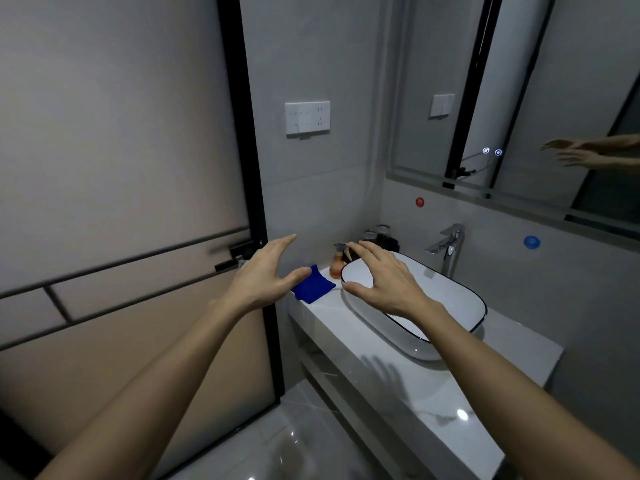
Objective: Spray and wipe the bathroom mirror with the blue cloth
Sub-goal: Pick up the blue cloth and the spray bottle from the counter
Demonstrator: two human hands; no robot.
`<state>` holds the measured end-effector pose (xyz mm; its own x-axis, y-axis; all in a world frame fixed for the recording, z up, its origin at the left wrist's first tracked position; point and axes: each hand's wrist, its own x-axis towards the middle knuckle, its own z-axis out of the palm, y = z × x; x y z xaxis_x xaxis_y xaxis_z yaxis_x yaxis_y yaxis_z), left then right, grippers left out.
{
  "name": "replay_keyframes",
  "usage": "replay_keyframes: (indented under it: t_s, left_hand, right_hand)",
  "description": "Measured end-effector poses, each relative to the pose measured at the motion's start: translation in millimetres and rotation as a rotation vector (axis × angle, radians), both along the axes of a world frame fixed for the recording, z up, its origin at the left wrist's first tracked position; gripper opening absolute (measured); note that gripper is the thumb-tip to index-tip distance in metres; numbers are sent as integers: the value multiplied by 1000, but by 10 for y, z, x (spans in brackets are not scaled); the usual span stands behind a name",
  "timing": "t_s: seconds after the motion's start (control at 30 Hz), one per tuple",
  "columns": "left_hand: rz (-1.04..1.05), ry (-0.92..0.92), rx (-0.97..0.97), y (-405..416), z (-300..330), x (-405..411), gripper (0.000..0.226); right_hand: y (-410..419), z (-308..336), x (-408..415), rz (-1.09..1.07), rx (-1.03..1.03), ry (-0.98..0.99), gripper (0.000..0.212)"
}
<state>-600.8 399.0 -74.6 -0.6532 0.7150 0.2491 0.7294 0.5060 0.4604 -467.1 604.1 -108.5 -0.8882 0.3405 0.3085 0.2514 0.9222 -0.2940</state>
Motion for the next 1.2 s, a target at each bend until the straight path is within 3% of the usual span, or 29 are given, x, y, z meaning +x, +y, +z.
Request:
replay_keyframes:
  t_s: [0.5,0.8,1.2]
  left_hand:
    - [-75,-70,2,1147,-478,-1554,75]
    - [91,-339,116,1794,-929,-2183,73]
    - [216,-518,129,2199,-1413,-2902,65]
  right_hand:
    - [1005,-434,-1376,-29,-124,-35,78]
    - [1706,-905,-2261,90,-384,-62,78]
    - [2071,-1547,-3107,130,-543,-169,71]
